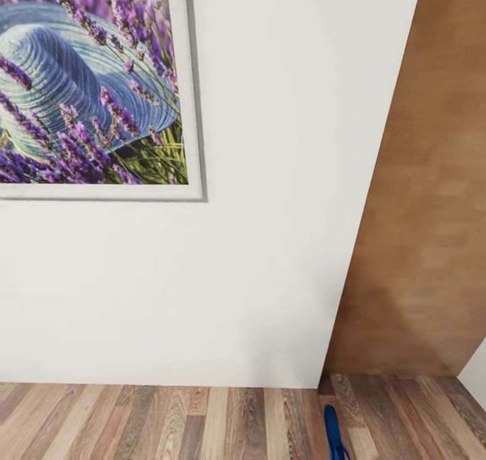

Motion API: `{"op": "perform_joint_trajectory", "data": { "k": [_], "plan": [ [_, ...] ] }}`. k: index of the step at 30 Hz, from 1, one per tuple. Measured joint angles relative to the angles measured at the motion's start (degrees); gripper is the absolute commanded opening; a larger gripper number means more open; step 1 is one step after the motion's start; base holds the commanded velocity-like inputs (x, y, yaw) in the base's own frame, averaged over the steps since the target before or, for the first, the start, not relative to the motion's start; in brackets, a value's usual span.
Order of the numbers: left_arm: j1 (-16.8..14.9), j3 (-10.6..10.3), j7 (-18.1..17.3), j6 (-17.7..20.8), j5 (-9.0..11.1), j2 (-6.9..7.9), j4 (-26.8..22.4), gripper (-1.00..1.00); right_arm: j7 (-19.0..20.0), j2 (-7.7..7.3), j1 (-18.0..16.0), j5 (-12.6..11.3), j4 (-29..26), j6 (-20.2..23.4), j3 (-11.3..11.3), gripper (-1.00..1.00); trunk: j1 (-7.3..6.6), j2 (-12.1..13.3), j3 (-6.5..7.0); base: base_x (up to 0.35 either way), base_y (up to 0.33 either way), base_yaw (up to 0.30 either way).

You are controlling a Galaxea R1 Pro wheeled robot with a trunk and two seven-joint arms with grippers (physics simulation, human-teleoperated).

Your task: In the bedroom, move the book from the bed onto either nightstand, and place the two sandals side by side next to the bed.

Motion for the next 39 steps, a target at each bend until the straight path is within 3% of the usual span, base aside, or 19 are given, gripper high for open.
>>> {"op": "perform_joint_trajectory", "data": {
  "k": [39],
  "plan": [
    [0.0, 0.0, 0.0, 0.0, 0.0, 0.00, 0.0, 1.00, -0.1, 0.01, 0.0, 0.0, 0.0, 0.0, 0.0, -1.00, 0.00, 0.0, 0.00, 0.000, 0.000, 0.293]
  ]
}}
